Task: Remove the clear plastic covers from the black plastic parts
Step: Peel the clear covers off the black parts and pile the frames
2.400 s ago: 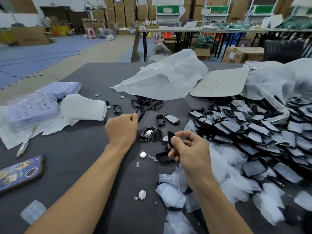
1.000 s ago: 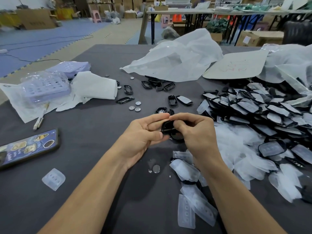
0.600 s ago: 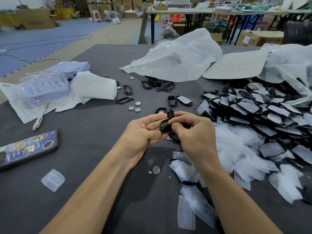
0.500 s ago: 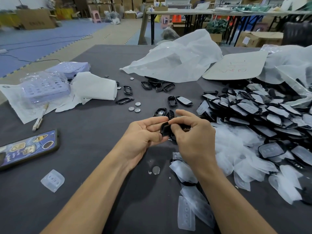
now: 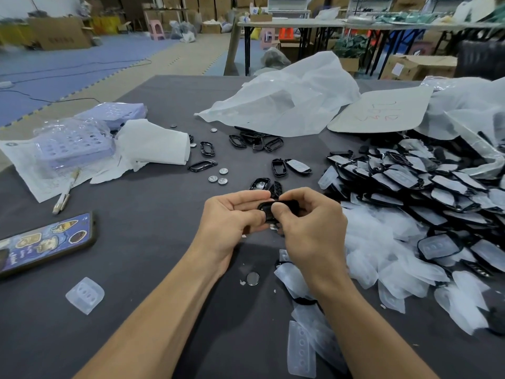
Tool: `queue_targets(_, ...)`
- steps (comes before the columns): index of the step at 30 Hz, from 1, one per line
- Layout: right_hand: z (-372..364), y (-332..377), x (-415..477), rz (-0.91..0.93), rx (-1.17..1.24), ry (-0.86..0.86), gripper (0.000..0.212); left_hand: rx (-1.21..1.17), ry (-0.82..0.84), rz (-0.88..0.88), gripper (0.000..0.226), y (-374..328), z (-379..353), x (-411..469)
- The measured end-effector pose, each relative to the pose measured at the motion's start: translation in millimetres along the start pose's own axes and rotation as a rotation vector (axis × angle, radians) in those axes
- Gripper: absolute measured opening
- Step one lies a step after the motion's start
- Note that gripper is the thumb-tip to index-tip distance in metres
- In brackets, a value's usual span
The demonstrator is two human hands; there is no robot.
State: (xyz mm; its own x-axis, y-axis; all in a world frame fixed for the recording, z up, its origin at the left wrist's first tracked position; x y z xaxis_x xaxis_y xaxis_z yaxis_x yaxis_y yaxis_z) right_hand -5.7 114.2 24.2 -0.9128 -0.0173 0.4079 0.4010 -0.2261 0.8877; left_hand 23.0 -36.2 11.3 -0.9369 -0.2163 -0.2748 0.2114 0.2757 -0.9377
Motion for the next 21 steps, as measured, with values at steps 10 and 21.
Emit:
queue_targets(10,-2.8,-4.9,3.7,-0.081,0.139,0.068,0.019,-0.030,-0.134,-0.073,0.033,0.2,-4.5,-4.4)
queue_targets(21,0.3,-5.2,5.8,-0.149,0.215,0.094,0.028,0.156,-0.154,-0.079,0.019,2.7,-4.2,-1.2)
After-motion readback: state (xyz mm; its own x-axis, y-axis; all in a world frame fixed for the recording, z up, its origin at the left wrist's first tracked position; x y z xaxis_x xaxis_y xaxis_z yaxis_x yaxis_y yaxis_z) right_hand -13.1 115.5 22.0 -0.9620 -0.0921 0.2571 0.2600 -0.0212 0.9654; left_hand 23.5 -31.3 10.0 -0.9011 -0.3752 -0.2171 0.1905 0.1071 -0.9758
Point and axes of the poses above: each hand's wrist, its own x-axis towards the middle knuckle, its own z-axis out of the back of the hand, y = z × x, the point moved 5 cm from there along x, towards the middle knuckle, and after that the axes turned 11 degrees about z, right-handed, at the moved point
